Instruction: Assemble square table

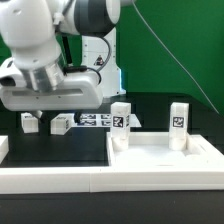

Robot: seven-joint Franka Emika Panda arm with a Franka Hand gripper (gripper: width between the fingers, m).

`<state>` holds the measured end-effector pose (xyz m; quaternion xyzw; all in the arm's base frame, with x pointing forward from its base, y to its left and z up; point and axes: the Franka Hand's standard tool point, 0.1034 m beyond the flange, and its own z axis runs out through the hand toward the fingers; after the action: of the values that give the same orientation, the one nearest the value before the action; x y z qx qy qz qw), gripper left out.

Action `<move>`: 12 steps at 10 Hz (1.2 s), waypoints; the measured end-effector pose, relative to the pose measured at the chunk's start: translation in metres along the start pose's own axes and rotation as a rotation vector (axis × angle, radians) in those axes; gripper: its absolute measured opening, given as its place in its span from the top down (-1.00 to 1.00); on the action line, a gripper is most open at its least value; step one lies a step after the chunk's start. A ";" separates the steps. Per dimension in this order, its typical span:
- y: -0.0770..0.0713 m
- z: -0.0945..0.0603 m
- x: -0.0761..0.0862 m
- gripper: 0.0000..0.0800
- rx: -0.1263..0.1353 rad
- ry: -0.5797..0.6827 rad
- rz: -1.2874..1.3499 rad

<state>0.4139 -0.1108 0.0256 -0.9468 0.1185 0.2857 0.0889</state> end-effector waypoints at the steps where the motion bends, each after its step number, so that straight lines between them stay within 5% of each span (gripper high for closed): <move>1: -0.001 0.001 0.003 -0.62 0.004 -0.047 -0.001; 3: 0.003 0.010 -0.001 -0.62 -0.001 -0.157 0.009; 12: 0.010 0.014 -0.002 -0.62 -0.041 -0.169 0.010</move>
Offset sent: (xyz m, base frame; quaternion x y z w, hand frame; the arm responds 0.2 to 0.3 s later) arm -0.0137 -0.0082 -0.0029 -0.0539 -0.0253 0.0248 0.9979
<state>0.4019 -0.1167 0.0140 -0.9203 0.1095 0.3675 0.0775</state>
